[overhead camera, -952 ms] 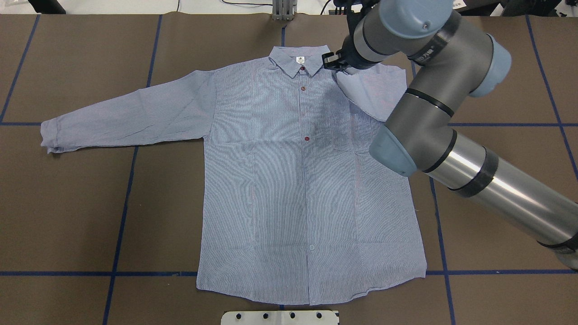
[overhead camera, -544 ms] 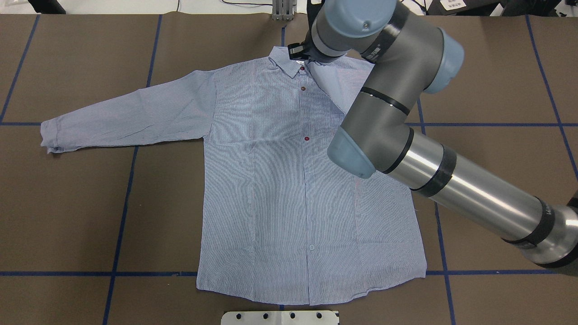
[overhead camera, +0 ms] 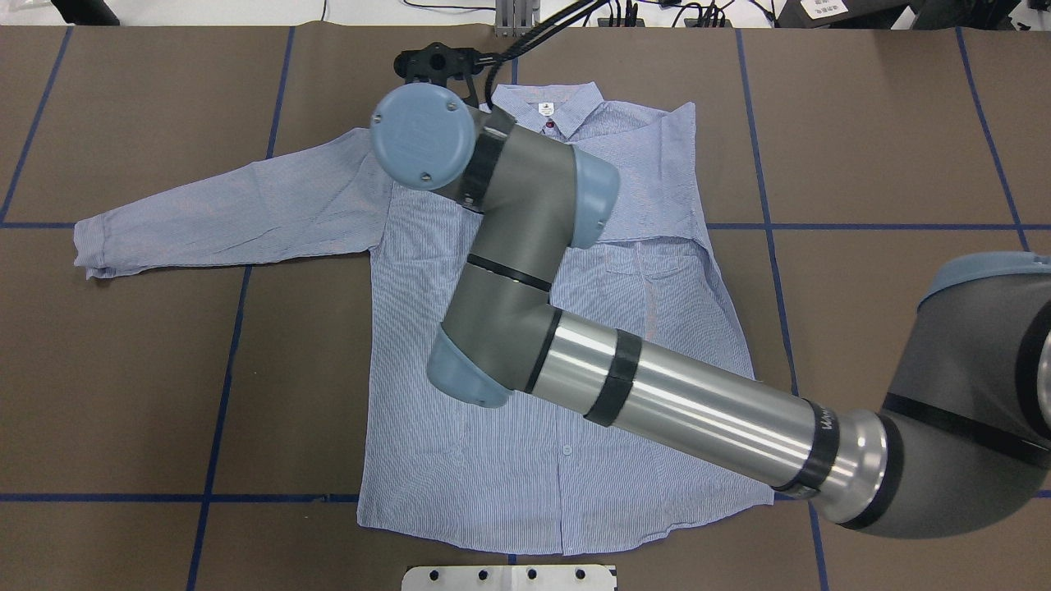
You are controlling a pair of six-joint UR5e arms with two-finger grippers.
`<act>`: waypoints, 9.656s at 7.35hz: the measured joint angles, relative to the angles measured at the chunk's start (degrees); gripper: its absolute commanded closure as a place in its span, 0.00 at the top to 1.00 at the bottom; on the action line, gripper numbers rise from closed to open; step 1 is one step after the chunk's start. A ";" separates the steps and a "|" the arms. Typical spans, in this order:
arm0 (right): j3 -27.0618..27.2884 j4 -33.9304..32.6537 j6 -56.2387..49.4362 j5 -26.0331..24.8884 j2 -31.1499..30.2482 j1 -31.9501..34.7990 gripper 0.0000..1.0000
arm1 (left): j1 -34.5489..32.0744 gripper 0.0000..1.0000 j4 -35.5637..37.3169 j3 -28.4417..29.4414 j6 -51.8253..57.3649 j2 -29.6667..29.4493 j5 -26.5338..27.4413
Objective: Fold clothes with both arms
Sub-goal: 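Carry the sleeve cuff with the right gripper across toward the collar, then sweep the right gripper across the shirt, folding the side inward, then release the folded side and raise the right gripper away, then lower the left gripper and grasp the cuff of the other sleeve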
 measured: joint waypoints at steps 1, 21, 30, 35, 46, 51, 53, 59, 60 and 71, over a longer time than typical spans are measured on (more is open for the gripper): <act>-3.42 0.41 0.99 -0.49 2.52 -0.17 1.00 | 0.00 1.00 0.00 0.03 0.00 -0.02 0.00; -11.84 20.76 8.09 6.67 -7.08 -0.14 0.39 | 0.00 1.00 0.00 -0.12 0.05 -0.27 0.00; -11.95 20.01 8.56 6.56 -3.37 -0.15 0.00 | 0.00 1.00 0.00 -0.05 0.11 -0.15 0.00; -12.32 18.89 8.44 2.22 -0.72 -3.18 0.30 | 0.00 1.00 0.00 -0.11 0.18 0.02 0.00; -2.25 -2.50 0.22 22.60 -1.11 8.66 1.00 | 0.18 1.00 -3.64 -1.36 -0.35 -0.40 0.08; 36.38 -19.87 -34.48 38.15 -33.35 27.66 1.00 | 5.99 1.00 -9.49 -0.77 -3.49 -0.72 0.87; 41.13 -20.41 -51.67 45.95 -46.03 38.11 1.00 | 9.86 1.00 -16.21 1.81 -16.61 -1.22 5.81; 41.68 -19.82 -80.88 51.51 -68.22 57.55 1.00 | 19.95 1.00 -48.73 25.78 -44.04 -5.22 16.92; 41.61 -19.66 -80.98 51.50 -68.62 57.73 1.00 | 22.16 1.00 -53.35 28.62 -48.22 -5.28 18.41; 41.51 -19.58 -80.85 51.56 -68.83 57.81 1.00 | 33.98 1.00 -66.50 35.09 -63.80 -5.47 26.57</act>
